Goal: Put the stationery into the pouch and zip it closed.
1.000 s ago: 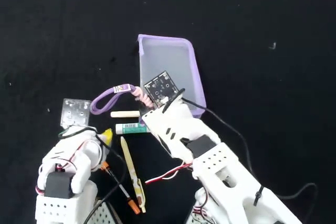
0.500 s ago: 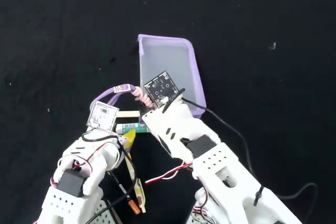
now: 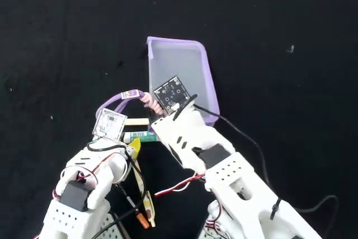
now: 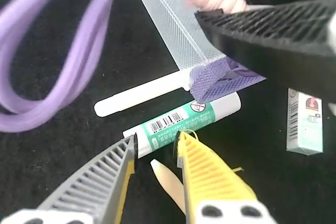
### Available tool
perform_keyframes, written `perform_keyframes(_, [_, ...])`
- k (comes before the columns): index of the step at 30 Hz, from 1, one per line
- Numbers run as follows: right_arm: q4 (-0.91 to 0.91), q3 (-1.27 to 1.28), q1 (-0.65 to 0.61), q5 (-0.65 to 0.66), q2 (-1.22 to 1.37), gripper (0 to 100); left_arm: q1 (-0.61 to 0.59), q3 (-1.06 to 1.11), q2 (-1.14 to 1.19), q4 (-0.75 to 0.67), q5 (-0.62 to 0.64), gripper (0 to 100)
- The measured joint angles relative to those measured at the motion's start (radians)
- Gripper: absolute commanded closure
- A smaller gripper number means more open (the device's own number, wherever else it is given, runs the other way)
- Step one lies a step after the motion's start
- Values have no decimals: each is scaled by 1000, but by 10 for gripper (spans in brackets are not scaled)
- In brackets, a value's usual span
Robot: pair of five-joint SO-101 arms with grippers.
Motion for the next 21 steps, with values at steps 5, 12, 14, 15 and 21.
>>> perform_keyframes(5, [0,0,0,2,0,985,6,-25,3,38,37,863])
perform_keyframes(12, [0,0,0,60,0,986,6,60,5,-176,38,863])
perform_keyframes(14, [0,0,0,60,0,986,5,64,6,-226,38,862])
perform_keyframes(15, [0,0,0,60,0,986,5,64,6,-242,38,861])
perform_keyframes(21, [0,0,0,60,0,986,8,64,5,-299,14,861])
